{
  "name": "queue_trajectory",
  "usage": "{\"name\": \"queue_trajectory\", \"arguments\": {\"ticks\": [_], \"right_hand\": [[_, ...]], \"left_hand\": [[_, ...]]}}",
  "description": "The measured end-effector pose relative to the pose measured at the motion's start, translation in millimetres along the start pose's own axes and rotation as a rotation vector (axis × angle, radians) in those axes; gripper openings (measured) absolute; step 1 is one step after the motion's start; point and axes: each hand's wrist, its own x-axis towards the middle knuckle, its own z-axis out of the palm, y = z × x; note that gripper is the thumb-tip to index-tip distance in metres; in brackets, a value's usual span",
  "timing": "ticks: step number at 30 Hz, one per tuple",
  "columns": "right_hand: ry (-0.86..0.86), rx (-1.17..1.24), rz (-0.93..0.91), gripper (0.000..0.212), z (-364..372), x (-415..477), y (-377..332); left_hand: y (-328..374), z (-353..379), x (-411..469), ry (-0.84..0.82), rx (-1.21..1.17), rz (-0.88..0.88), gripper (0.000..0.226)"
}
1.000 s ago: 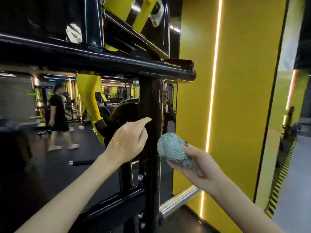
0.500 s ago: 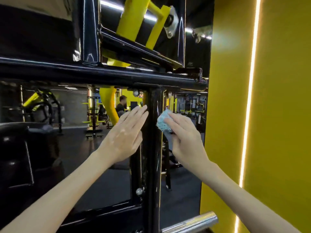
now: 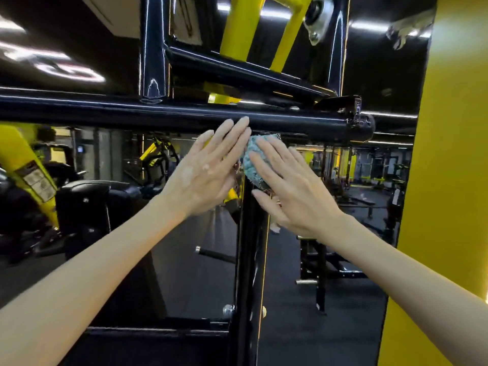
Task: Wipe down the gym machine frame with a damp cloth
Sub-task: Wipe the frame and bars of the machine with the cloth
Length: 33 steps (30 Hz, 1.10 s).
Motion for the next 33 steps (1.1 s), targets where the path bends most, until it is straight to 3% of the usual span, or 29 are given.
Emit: {"name": "queue_trajectory", "arguments": {"ticks": [4, 7, 15, 18, 24, 28, 33], "right_hand": [[-0.005, 0.010, -0.117, 0.049, 5.0, 8.8, 17.1], [0.010, 0.023, -0.194, 0.056, 5.7, 13.7, 27.2], [0.192, 0.241, -0.130, 0.057, 33.8, -30.7, -8.8], [0.143, 0.291, -0.181, 0.043, 52.4, -79.1, -34.4], [-0.065, 0.149, -0.354, 0.043, 89.0, -169.0, -79.8], [-0.112, 0.084, -0.449, 0.047, 72.0, -148.9, -62.6], [-0.012, 0.120, -0.314, 0.052, 30.7, -68.1, -13.1]], "left_hand": [[3.4, -6.5, -1.3, -0.096, 0.096, -0.020, 0.070], [1.5, -19.0, 4.1, -0.129, 0.138, 0.019, 0.067], [-6.0, -25.0, 11.8, -0.177, 0.045, 0.097, 0.066], [-9.1, -23.8, 11.2, -0.164, -0.007, 0.099, 0.065], [-9.7, -23.4, 11.6, -0.141, -0.003, 0.118, 0.066], [-11.8, -19.6, 10.7, -0.125, 0.093, 0.121, 0.069], [-12.9, -20.4, 11.4, -0.116, 0.101, 0.064, 0.074]]}}
